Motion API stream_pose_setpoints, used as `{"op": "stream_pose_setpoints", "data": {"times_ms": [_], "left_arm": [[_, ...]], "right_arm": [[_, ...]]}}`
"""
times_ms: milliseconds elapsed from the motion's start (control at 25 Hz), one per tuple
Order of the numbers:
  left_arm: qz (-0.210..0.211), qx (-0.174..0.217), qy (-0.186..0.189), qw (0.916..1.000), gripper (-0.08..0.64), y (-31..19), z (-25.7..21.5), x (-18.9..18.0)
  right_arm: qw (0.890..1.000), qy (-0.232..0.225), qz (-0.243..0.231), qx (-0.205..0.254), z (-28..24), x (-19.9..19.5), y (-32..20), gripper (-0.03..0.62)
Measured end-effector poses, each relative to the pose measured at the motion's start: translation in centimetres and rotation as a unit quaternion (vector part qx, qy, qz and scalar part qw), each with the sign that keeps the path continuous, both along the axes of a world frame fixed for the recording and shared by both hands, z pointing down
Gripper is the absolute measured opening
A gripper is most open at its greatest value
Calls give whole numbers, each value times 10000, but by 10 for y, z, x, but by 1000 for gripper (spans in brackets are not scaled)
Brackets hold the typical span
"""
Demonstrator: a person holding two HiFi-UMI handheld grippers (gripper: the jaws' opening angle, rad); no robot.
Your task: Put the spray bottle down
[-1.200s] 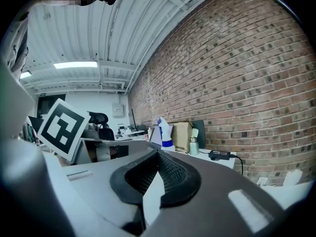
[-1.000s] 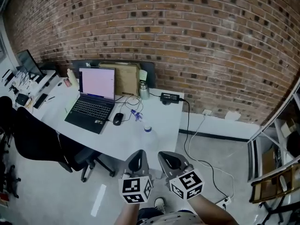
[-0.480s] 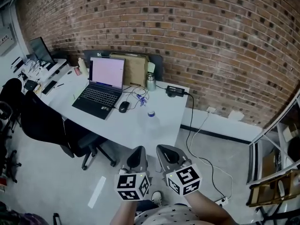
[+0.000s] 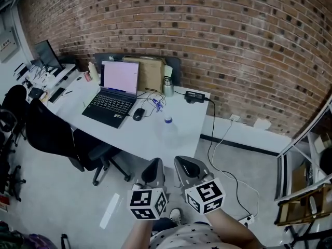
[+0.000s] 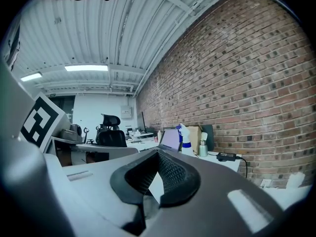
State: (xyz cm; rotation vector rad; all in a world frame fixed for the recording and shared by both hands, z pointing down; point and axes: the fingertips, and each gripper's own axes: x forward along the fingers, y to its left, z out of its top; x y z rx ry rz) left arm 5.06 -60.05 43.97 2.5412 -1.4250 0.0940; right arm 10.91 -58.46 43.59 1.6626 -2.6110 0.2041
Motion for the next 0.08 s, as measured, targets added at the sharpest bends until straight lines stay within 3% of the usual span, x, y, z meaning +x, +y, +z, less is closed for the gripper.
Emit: {"op": "stream_pose_setpoints", "data": {"times_ms": [80], "left_arm": [[5, -3, -10, 10000, 8, 2, 0, -1]], "right_arm": [[10000, 6, -2, 1, -1, -2, 1, -5]]}}
